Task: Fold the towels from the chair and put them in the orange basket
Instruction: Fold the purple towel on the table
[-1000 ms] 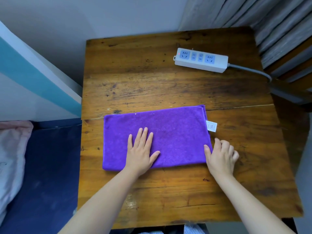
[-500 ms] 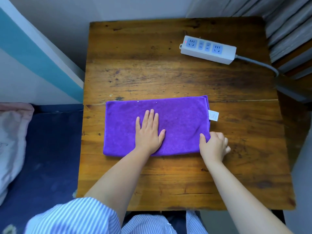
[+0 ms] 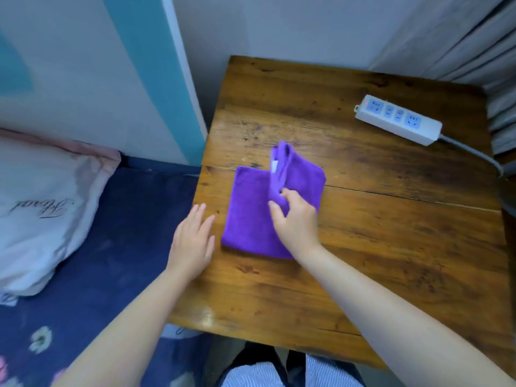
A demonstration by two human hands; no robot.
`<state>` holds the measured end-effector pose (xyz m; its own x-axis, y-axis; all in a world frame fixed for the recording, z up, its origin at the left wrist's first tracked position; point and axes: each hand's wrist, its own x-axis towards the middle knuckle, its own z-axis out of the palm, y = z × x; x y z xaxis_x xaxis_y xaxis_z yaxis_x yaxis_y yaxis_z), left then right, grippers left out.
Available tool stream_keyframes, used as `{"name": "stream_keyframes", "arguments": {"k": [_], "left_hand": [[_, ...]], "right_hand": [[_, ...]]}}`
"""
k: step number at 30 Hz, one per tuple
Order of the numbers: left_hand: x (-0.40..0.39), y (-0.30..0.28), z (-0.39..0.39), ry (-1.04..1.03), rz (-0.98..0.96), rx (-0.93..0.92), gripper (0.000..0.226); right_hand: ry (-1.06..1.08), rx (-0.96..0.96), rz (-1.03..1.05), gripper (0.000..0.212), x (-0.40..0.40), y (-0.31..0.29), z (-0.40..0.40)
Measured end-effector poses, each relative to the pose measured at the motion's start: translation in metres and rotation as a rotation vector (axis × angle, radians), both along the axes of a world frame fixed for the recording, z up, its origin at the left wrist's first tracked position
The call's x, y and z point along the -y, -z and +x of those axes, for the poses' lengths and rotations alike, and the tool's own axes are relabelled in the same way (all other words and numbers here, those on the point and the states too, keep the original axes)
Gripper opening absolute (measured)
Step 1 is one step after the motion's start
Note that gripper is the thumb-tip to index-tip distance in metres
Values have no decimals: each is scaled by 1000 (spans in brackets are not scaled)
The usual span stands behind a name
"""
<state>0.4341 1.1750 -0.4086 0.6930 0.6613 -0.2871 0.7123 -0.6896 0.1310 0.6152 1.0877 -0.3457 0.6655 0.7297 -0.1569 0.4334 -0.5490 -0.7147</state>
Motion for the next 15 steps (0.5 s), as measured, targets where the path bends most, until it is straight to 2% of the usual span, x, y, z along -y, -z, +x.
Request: {"name": "stream_keyframes", "arguments": {"k": [3,5,8,10,12,15], "left_hand": [[3,-1,-41,-66,21,-35,49],[8,0,-60,-87,-17,-28,50],[23,-2,-59,-216,-191,135,57],[35,-3,-44,-322,-276,199,46],[45,-2,-19,-462,-386,308,44],[49,-7,18,-675,-519,455,54]], "right_hand": [[-373,-128,-37,58,-8,16,-29],[-542,-99,-108,63,3,28,-32],[-587,129,-170,54,30,39,-16],[-662,321,-229,53,49,46,-5],[-764,525,-344,64,63,49,3],[-772,571,-497,80,73,50,7]]}}
